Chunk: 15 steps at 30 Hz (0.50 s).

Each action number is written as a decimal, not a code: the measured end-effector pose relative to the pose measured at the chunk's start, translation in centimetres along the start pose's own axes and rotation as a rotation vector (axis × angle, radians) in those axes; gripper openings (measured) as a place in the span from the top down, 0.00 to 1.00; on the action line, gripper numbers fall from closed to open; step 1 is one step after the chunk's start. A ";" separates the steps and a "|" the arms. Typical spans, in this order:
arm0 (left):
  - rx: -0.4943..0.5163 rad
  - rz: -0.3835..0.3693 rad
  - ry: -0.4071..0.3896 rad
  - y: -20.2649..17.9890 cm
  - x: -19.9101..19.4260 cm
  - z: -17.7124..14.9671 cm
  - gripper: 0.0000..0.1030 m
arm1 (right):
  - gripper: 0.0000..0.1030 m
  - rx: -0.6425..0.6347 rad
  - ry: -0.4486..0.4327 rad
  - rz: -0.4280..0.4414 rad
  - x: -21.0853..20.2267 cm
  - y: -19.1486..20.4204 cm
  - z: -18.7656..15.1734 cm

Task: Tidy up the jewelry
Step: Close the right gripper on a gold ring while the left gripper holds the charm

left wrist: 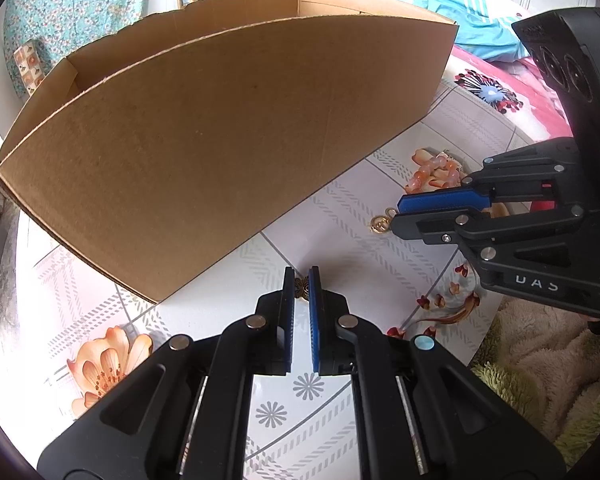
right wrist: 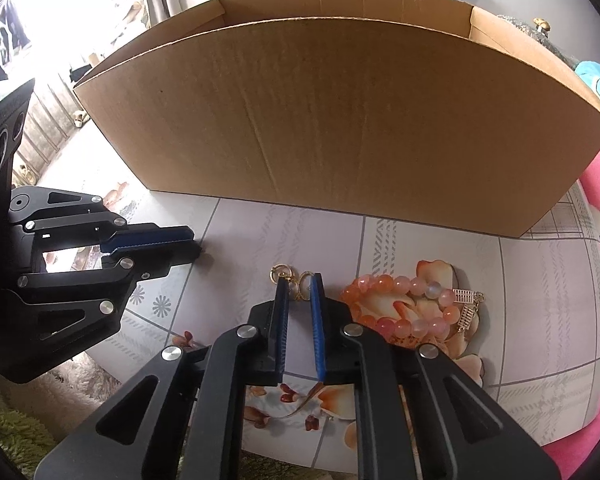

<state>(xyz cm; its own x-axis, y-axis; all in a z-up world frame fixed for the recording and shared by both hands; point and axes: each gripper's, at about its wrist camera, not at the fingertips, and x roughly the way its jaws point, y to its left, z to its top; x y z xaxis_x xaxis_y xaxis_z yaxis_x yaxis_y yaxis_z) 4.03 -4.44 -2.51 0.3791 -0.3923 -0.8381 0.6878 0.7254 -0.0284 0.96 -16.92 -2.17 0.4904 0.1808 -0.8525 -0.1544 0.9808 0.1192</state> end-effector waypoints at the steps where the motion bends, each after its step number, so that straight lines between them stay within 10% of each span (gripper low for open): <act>1: -0.001 0.000 0.000 0.0 0.0 0.0 0.94 | 0.89 0.007 0.003 0.007 0.0 -0.1 -0.1; 15: 0.001 0.001 -0.004 0.1 -0.1 -0.1 0.94 | 0.89 0.085 0.004 0.099 -2.3 -1.0 -1.4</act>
<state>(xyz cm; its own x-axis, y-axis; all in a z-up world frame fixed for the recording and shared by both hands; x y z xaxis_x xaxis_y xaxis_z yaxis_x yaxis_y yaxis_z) 3.97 -4.31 -2.49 0.3817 -0.3940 -0.8361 0.6883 0.7249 -0.0273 -1.24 -18.47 -1.06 0.4730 0.2773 -0.8363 -0.1287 0.9607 0.2458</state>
